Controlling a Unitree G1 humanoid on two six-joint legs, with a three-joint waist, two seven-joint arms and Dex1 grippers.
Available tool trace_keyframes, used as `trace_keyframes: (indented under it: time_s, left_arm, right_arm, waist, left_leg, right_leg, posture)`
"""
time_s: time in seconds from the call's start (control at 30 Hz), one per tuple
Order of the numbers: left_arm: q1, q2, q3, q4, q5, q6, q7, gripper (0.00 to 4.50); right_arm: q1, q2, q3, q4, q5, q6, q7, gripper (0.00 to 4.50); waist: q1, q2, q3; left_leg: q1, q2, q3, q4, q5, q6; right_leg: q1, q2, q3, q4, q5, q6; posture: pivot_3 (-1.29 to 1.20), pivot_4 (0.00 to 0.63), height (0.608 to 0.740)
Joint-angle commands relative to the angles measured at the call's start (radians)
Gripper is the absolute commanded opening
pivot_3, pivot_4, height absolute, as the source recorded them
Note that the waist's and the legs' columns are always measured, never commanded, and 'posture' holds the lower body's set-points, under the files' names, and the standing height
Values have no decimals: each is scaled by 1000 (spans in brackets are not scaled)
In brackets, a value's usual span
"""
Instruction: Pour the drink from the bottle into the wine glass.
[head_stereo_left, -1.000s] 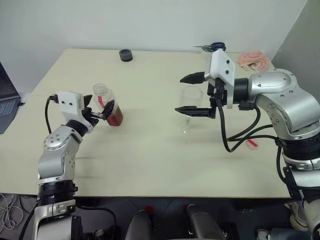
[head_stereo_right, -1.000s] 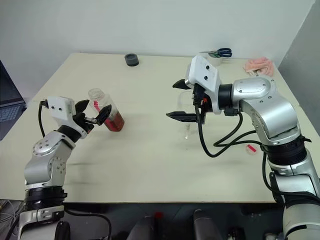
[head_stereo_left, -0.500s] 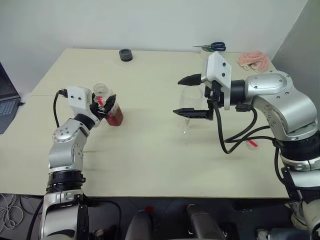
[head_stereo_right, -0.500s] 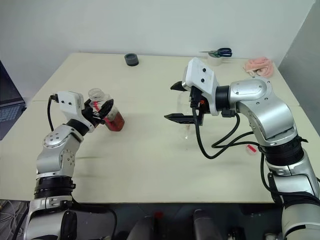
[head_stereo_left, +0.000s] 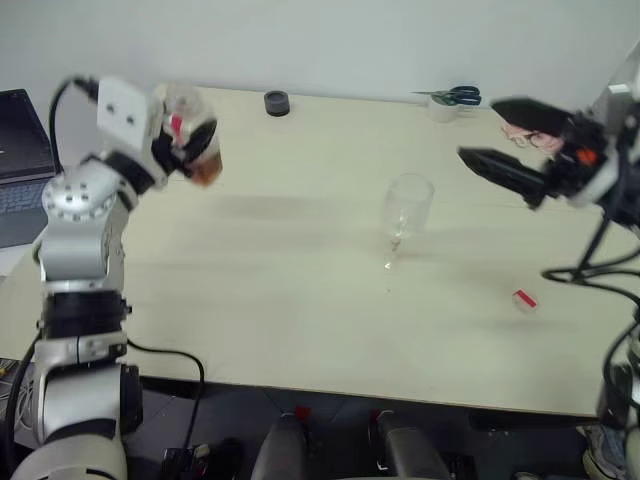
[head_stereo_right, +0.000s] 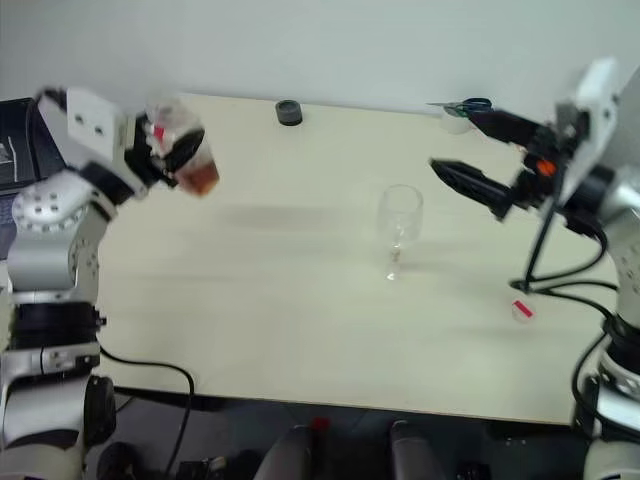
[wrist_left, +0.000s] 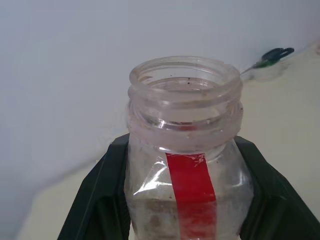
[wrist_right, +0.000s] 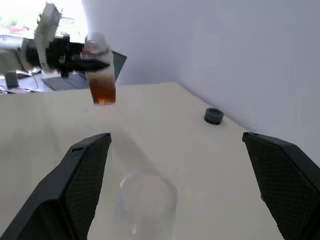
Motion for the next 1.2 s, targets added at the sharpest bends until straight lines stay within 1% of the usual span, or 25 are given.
trace_keyframes:
  time_s: [0.03, 0.1, 0.13, 0.23, 0.37, 0.57, 0.77, 0.97, 1.2]
  left_arm:
    - [-85, -63, -122, 41, 85, -145, -49, 2138]
    - [-130, -91, -172, 91, 140, -227, -56, 2138]
    - [-154, -104, -201, 122, 175, -263, -55, 2138]
    - [-258, -128, -261, 273, 290, -415, 17, 2138]
    - [-356, -162, -311, 430, 365, -560, 48, 2138]
    - [-425, -194, -370, 563, 463, -726, 86, 2138]
    - [-472, -216, -427, 655, 561, -829, 141, 2138]
    - [-509, -249, -455, 700, 611, -873, 183, 2138]
    - [-535, -236, -510, 725, 738, -922, 294, 2138]
  right_arm:
    - [124, -8, 78, -132, -75, -90, -37, 4500]
    - [163, 18, 101, -169, -77, -97, -83, 4500]
    - [172, 30, 104, -181, -73, -99, -103, 4500]
    - [189, 61, 116, -199, -78, -112, -154, 4500]
    - [205, 68, 133, -214, -77, -120, -186, 4500]
    - [253, 68, 115, -244, -58, -120, -215, 4500]
    - [292, 69, 113, -259, -57, -128, -237, 4500]
    - [275, 53, 115, -280, -24, -97, -251, 4500]
    - [264, 41, 121, -270, -14, -101, -256, 4500]
  waist:
    - [-3, 1, 0]
    - [-12, 2, 0]
    - [-25, 2, 1]
    - [-41, 1, 2]
    - [-49, 1, 2]
    - [-46, 1, 2]
    - [-47, 1, 2]
    - [-47, 1, 2]
    - [-47, 1, 2]
  left_leg:
    - [0, -1, 1, 0, 0, 0]
    - [1, -2, 1, 1, 0, 0]
    - [1, -1, 1, 1, 0, 0]
    - [2, 1, 3, 1, 1, 1]
    - [3, 3, 3, 0, 1, 1]
    - [2, 2, 4, 0, 1, 1]
    - [2, 2, 3, 1, 1, 1]
    - [2, 2, 4, 1, 1, 1]
    - [2, 2, 4, 1, 1, 1]
  right_leg:
    - [0, -1, 1, 1, 0, 0]
    - [-1, -1, 2, 2, -1, 1]
    - [-1, 0, 3, 2, -1, 1]
    - [-1, 3, 6, 3, -2, 4]
    - [-1, 7, 7, 3, -2, 6]
    - [-1, 5, 7, 2, -1, 5]
    - [-1, 5, 7, 2, -1, 5]
    - [-1, 5, 7, 3, -2, 6]
    - [-1, 5, 8, 3, -2, 6]
  posture:
    - [0, 150, 740]
    - [0, 150, 740]
    - [0, 150, 740]
    - [0, 150, 740]
    - [0, 150, 740]
    - [0, 150, 740]
    - [0, 150, 740]
    - [0, 150, 740]
    - [0, 150, 740]
